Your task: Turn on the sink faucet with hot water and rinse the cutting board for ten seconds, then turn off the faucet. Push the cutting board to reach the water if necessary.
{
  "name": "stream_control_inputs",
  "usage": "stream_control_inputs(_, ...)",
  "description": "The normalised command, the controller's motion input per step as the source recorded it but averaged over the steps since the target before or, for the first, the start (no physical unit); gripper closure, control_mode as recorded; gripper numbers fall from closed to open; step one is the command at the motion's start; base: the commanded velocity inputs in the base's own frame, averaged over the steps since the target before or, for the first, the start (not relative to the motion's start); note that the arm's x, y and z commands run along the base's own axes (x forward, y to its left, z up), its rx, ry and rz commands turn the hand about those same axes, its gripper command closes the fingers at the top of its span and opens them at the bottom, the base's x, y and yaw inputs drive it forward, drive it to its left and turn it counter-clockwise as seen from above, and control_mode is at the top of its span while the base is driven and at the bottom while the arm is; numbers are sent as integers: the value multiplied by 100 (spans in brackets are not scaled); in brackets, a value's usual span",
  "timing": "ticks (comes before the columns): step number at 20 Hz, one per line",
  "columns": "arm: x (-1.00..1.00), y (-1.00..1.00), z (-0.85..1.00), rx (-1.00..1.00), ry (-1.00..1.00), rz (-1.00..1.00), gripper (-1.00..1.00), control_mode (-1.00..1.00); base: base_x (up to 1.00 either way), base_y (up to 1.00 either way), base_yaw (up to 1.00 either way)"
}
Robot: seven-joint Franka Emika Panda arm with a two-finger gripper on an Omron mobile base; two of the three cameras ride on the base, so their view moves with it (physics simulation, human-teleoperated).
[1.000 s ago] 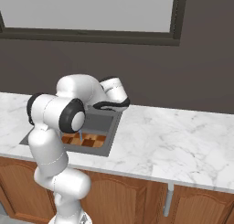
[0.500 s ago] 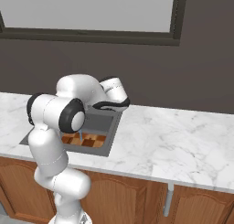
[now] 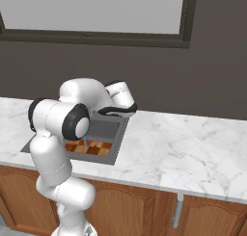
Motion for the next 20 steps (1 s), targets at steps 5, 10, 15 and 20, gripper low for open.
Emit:
stream_control_inputs(5,0,0,0,0,0,0,-100,-100,0,0,0)
stream_control_inputs(10,0,0,0,0,0,0,-100,-100,0,0,0)
stream_control_inputs(15,0,0,0,0,0,0,-100,-100,0,0,0)
stream_control_inputs(20,0,0,0,0,0,0,-100,-100,0,0,0)
